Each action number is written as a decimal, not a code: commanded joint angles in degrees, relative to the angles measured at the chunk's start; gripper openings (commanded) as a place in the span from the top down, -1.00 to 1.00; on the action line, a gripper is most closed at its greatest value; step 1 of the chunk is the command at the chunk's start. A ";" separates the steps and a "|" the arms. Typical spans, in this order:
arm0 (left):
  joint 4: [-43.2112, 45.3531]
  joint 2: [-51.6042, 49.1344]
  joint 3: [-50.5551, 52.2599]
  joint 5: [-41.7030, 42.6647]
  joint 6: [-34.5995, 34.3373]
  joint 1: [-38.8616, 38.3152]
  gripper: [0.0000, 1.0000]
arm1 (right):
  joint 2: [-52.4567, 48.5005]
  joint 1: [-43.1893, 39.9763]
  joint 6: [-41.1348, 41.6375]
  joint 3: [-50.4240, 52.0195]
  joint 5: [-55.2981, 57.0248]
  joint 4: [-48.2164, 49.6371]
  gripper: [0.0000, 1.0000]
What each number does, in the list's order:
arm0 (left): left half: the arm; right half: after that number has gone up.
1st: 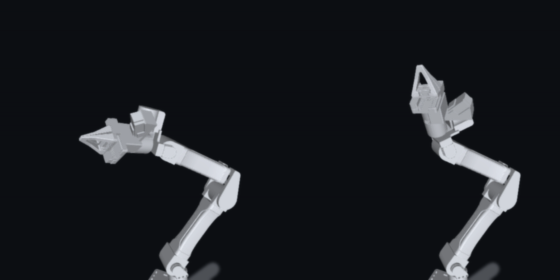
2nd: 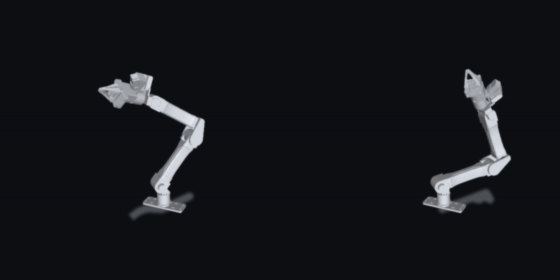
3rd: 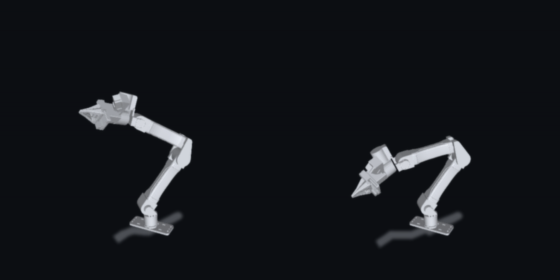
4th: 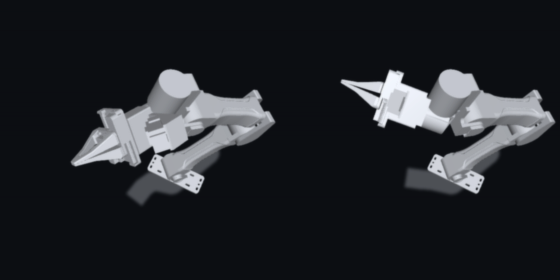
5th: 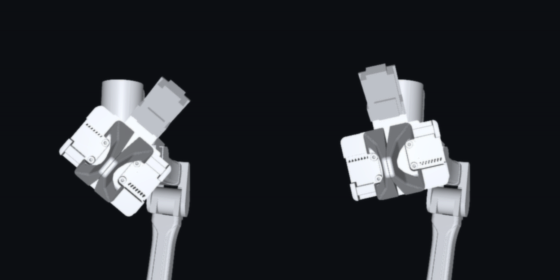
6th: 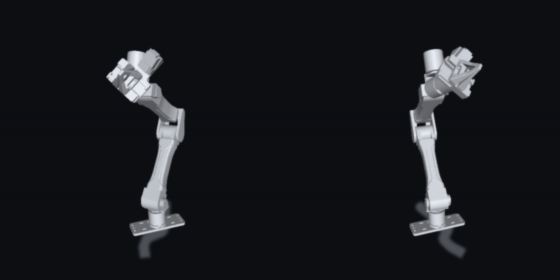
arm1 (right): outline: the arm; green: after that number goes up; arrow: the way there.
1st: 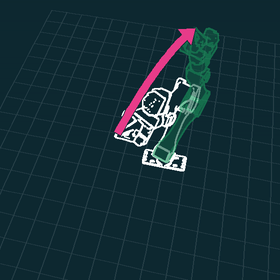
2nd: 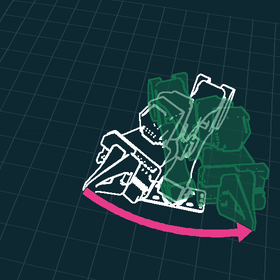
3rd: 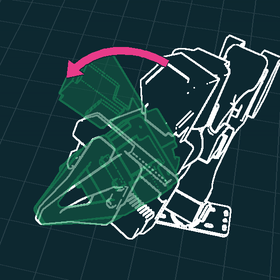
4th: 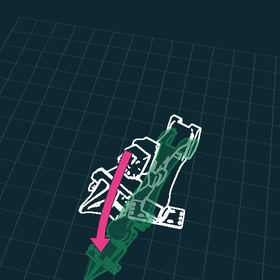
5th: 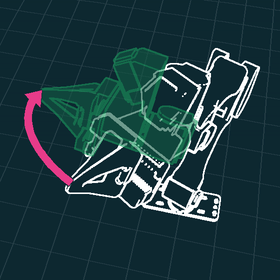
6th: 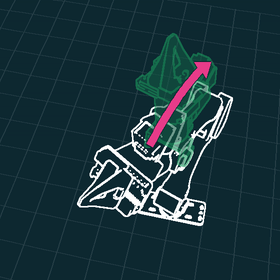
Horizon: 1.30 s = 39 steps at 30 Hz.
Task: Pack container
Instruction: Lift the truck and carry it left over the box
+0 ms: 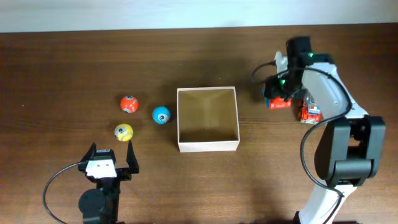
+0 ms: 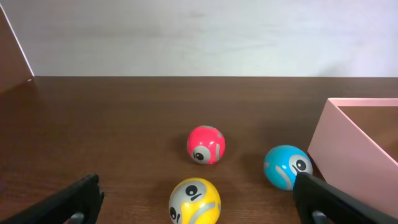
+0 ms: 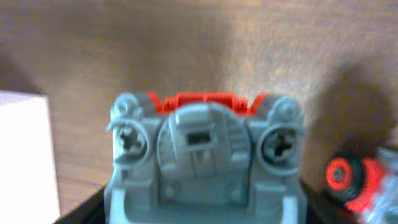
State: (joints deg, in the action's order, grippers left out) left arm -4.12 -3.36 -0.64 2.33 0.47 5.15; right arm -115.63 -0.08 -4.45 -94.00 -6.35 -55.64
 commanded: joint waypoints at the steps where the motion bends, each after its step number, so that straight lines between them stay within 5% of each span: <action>1: -0.46 0.33 0.13 -0.17 1.09 -0.15 -0.99 | 0.31 0.02 0.15 -7.54 -4.90 -4.20 -0.23; 8: -0.46 0.33 0.13 -0.17 1.09 -0.15 -0.98 | 0.42 0.11 -3.91 -16.11 -23.41 -10.95 -0.22; 20: -0.46 0.33 0.13 -0.17 1.09 -0.15 -0.99 | 1.51 3.50 -7.34 -16.70 -50.51 -11.21 -0.17; 26: -0.46 0.33 0.13 -0.17 1.09 -0.15 -0.98 | 1.49 10.84 -7.56 -16.70 -49.07 -10.10 -0.18; 39: -0.46 0.33 0.13 -0.17 1.09 -0.15 -0.99 | 1.49 27.10 8.17 -16.63 -10.58 -8.85 -0.19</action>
State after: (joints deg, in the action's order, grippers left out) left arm -4.14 -3.36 -0.64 2.33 0.45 5.15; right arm -115.63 23.59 -3.20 -109.30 -30.28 -65.10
